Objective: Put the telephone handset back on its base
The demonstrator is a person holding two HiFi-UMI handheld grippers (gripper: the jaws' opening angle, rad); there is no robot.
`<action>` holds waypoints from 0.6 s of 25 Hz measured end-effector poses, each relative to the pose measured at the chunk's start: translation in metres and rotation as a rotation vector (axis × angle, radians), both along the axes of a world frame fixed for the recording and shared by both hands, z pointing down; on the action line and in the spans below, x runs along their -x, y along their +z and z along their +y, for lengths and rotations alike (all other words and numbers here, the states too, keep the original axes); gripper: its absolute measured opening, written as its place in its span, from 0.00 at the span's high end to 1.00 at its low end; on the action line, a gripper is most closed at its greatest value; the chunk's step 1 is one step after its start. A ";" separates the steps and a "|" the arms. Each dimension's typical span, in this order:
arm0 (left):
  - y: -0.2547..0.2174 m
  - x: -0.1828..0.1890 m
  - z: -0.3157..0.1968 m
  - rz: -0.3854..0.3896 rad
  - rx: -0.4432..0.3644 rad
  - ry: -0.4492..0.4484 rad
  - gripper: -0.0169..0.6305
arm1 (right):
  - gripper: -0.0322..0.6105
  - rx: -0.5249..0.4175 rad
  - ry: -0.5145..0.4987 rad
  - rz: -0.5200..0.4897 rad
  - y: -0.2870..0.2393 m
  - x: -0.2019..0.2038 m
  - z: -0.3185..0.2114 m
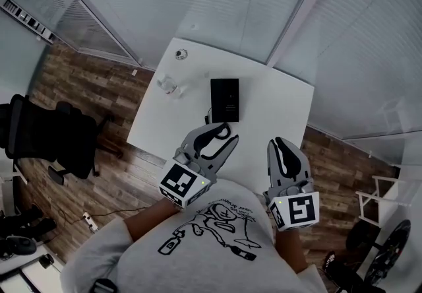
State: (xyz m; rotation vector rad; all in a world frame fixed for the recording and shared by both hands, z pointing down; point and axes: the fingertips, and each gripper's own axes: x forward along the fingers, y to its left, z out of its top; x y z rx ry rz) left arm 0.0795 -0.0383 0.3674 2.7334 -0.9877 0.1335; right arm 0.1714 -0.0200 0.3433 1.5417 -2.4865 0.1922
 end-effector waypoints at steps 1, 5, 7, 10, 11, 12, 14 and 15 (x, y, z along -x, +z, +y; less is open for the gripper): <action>-0.003 -0.001 0.001 0.002 -0.011 -0.004 0.76 | 0.94 -0.005 0.004 -0.001 -0.003 -0.001 0.001; -0.015 -0.002 0.004 0.005 -0.039 -0.011 0.76 | 0.94 -0.019 0.008 -0.005 -0.013 -0.004 0.007; -0.019 -0.003 0.005 0.004 -0.049 -0.009 0.76 | 0.94 -0.020 0.004 -0.002 -0.016 -0.004 0.010; -0.025 -0.005 0.007 0.011 -0.058 -0.015 0.76 | 0.94 -0.033 0.005 0.006 -0.021 -0.005 0.013; -0.026 -0.005 0.007 0.015 -0.059 -0.018 0.76 | 0.94 -0.038 0.005 0.008 -0.023 -0.005 0.013; -0.027 -0.006 0.007 0.016 -0.059 -0.019 0.76 | 0.94 -0.041 0.005 0.009 -0.024 -0.006 0.014; -0.027 -0.007 0.007 0.015 -0.058 -0.019 0.76 | 0.94 -0.045 0.003 0.010 -0.026 -0.006 0.014; -0.028 -0.007 0.008 0.014 -0.059 -0.018 0.76 | 0.94 -0.046 0.002 0.010 -0.026 -0.006 0.015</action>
